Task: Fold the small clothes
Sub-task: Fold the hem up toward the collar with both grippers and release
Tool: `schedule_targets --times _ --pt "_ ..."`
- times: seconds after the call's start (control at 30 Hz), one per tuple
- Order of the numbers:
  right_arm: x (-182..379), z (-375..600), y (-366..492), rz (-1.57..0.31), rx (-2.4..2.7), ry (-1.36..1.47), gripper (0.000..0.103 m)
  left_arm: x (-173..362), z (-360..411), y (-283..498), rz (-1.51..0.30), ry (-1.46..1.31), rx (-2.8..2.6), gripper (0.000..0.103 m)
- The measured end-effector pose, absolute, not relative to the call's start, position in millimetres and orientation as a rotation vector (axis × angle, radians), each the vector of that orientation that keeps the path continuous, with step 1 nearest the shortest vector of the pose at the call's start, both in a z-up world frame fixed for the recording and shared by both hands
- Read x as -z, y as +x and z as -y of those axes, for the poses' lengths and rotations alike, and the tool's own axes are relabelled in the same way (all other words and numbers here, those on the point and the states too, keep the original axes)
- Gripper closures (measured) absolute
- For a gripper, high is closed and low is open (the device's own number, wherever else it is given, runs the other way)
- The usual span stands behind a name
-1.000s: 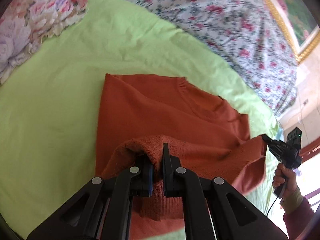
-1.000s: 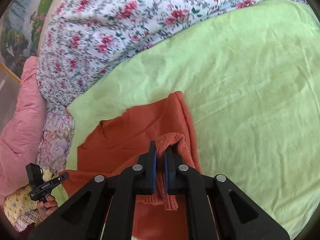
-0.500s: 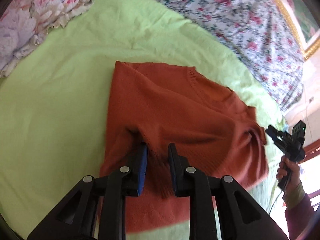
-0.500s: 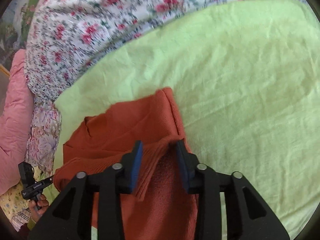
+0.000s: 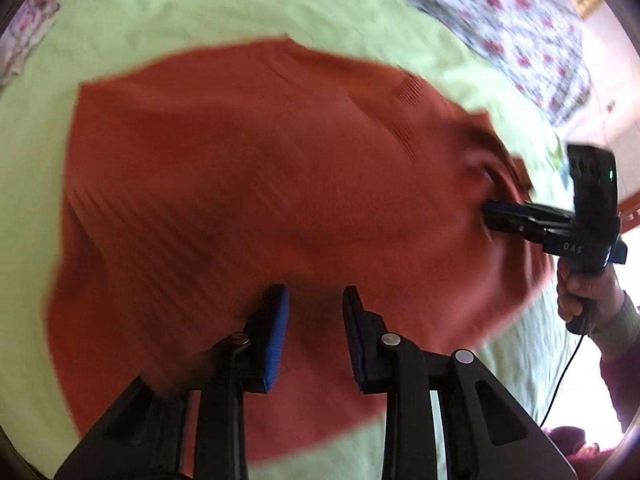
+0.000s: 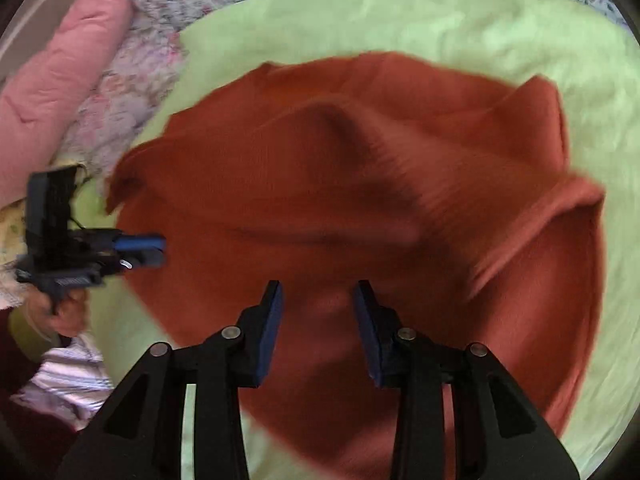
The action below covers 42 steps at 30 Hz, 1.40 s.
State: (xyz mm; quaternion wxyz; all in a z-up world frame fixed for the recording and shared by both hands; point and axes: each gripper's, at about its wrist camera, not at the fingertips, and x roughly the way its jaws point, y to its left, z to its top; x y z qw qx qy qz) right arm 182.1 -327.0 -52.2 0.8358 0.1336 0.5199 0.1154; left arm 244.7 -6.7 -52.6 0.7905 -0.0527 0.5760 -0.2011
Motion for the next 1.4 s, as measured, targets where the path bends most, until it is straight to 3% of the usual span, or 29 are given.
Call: schedule_targets --times 0.23,0.4,1.4 --pt "39 408 227 -0.945 0.006 0.353 0.067 40 -56 337 -1.134 -0.145 0.168 0.077" --pt "29 430 232 -0.876 0.082 0.427 0.065 42 -77 355 -1.122 -0.213 0.144 0.078" --pt "6 282 49 -0.945 0.055 0.546 0.064 33 -94 140 -1.189 -0.363 0.295 0.072"
